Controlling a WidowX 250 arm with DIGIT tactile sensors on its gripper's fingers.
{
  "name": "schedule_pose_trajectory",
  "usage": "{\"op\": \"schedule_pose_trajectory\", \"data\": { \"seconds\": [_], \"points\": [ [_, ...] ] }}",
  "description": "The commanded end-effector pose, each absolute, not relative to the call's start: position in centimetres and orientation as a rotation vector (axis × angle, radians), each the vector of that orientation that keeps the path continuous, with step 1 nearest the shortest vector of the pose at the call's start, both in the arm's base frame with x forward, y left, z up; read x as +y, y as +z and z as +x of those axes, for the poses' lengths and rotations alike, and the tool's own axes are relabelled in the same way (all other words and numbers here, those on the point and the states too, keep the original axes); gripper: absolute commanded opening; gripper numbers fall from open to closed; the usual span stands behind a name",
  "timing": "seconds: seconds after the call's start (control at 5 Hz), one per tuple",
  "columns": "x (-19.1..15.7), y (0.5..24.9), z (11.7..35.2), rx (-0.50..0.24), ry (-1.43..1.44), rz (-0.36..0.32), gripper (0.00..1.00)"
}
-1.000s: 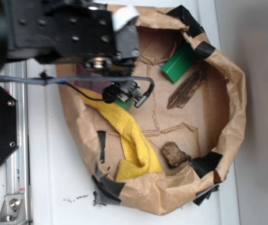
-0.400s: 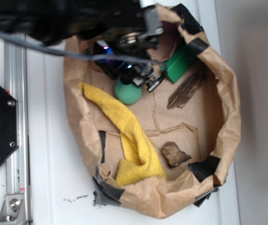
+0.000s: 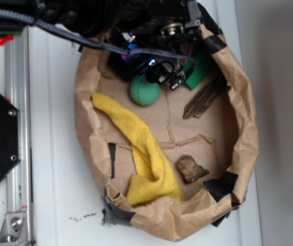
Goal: Grab the black box.
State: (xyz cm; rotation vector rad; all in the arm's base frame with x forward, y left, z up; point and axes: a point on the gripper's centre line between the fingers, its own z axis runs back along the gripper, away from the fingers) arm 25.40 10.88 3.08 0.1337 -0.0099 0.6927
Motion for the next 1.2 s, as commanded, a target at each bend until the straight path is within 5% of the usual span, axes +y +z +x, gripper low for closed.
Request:
{"op": "schedule_pose_trajectory", "data": {
  "seconds": [0.0,0.2,0.4,0.8,1.0],
  "points": [
    [10.3,7.8,25.1,-0.11,0.601,0.138,0.0],
    [7.1,12.7,25.9,-0.265,0.512,0.137,0.0],
    [6.5,14.8,25.4,-0.287,0.506,0.148,0.0],
    [6.1,14.7,25.7,-0.288,0.476,0.153,0.0],
    [6.5,12.9,25.1,-0.23,0.48,0.159,1.0]
  ]
}}
